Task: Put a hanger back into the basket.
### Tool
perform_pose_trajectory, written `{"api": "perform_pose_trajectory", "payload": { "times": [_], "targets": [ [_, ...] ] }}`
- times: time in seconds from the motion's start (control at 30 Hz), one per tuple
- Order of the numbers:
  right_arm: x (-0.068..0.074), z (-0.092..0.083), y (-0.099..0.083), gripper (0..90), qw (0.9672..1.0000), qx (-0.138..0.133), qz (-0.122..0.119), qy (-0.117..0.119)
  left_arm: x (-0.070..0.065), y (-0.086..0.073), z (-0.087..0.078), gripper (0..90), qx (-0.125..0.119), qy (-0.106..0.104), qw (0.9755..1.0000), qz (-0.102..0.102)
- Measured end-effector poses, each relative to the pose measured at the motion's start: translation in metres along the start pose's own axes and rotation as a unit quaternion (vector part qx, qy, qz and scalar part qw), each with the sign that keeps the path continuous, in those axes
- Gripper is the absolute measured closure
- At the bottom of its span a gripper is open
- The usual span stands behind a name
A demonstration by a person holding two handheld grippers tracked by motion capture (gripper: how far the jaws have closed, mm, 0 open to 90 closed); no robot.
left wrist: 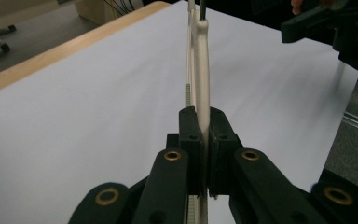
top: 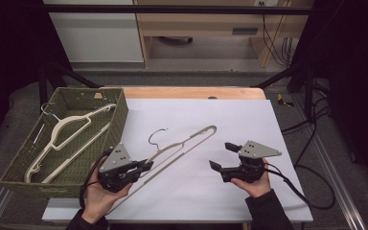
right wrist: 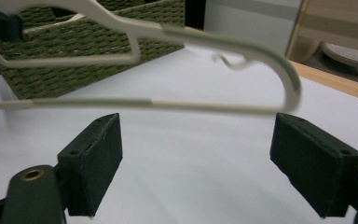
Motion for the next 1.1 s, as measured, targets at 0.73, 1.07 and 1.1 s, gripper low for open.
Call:
{"api": "perform_pose_trajectory", "payload": {
  "times": [0.73, 1.07, 1.1],
  "targets": [
    [-0.025, -0.02, -0.011, 9.2, 0.998, -0.01, 0.039, -0.048, 0.071, 0.05, -0.078, 86.6, -0.034, 0.015, 0.9992, -0.014],
    [-0.029, -0.022, -0.014, 7.2, 0.9974, -0.009, 0.045, -0.056, 0.116, 0.053, -0.104, 86.5, -0.03, 0.047, 0.9981, -0.026],
    [-0.029, -0.022, -0.014, 7.2, 0.9974, -0.009, 0.045, -0.056, 0.121, 0.052, -0.105, 86.5, -0.03, 0.05, 0.998, -0.027]
  ]
}}
Point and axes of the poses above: each handheld gripper's, and its own axes: z roughly forward along the jaws, y roughly out of its top, x roughly to its left, the point moved 2 cm from there along z, roughly forward along the jaws, and after that the axes turned 1 degree about -x, right-handed, at the moved point
